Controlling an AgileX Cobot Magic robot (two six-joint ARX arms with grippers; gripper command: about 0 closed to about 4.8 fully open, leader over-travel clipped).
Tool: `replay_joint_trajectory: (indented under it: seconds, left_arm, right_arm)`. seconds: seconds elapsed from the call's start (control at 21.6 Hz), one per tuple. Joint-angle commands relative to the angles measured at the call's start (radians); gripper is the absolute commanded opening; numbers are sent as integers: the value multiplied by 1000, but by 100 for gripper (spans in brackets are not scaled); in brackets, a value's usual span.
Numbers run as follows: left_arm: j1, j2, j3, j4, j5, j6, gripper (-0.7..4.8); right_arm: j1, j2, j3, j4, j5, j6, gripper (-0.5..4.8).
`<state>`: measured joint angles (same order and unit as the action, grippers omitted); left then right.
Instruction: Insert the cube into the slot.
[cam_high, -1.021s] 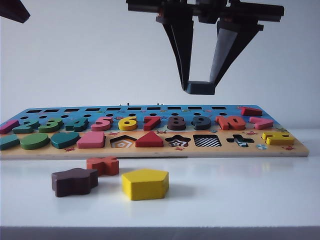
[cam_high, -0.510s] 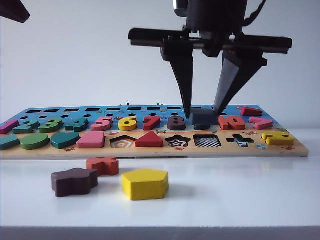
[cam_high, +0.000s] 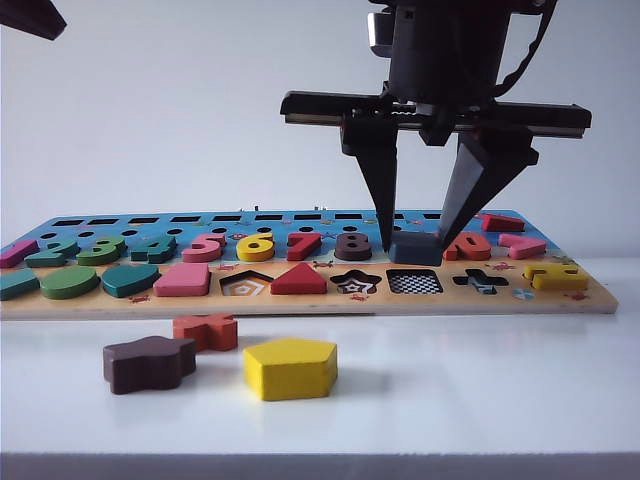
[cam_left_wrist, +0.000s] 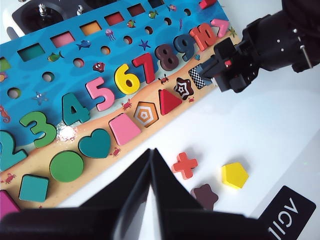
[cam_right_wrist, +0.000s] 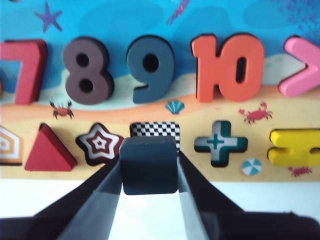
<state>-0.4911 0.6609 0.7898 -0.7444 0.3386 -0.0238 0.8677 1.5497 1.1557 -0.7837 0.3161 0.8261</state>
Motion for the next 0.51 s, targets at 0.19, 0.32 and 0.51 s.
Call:
replay_joint_trajectory:
  seconds: [0.19, 0.32, 0.51]
  left_arm:
    - [0, -2, 5, 11, 5, 0, 17]
    - [0, -2, 5, 11, 5, 0, 17]
    - [0, -2, 5, 11, 6, 0, 17]
  right_arm:
    - [-12, 0, -7, 32, 7, 3, 4]
    - [-18, 12, -7, 32, 6, -8, 4]
    - [-19, 34, -7, 37, 5, -8, 3]
